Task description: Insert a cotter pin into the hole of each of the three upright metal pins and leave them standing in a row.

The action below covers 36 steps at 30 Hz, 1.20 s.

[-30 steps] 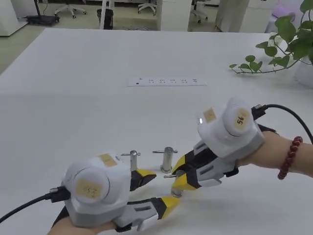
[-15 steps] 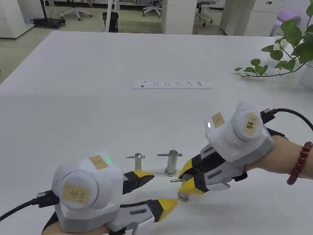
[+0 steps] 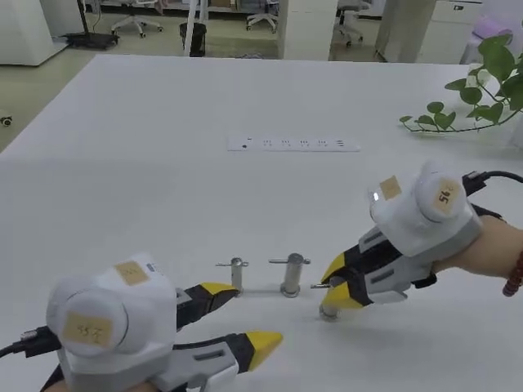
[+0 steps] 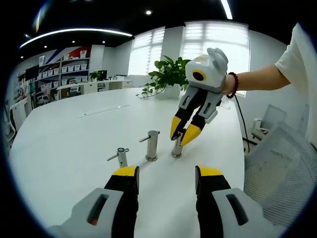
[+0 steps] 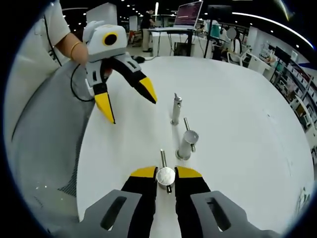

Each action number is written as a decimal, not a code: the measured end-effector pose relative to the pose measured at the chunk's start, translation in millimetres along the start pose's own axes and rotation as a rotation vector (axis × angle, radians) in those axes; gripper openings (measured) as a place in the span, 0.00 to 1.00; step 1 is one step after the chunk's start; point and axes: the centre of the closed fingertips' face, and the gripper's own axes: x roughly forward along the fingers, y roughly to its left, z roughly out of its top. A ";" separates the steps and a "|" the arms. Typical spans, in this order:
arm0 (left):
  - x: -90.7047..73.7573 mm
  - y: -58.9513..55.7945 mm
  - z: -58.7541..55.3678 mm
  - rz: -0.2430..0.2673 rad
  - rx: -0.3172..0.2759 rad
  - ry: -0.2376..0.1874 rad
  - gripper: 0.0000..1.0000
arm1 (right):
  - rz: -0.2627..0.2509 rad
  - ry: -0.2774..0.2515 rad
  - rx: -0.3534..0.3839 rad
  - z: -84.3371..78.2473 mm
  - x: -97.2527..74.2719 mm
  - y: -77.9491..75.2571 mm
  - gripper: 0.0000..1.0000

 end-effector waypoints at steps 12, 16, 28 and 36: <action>-8.4 5.2 -2.9 0.017 -0.021 0.002 0.45 | -0.023 0.016 0.006 -7.2 -4.4 -18.4 0.13; -10.8 8.4 -2.0 0.026 -0.019 -0.004 0.45 | -0.033 0.019 0.010 -8.0 -3.6 -21.6 0.13; -15.7 14.1 -3.2 0.046 -0.017 -0.004 0.46 | -0.034 0.009 0.010 -9.6 -2.8 -32.7 0.13; -18.6 15.4 -2.6 0.053 -0.022 -0.001 0.49 | -0.015 -0.020 0.025 -9.0 -4.3 -32.1 0.14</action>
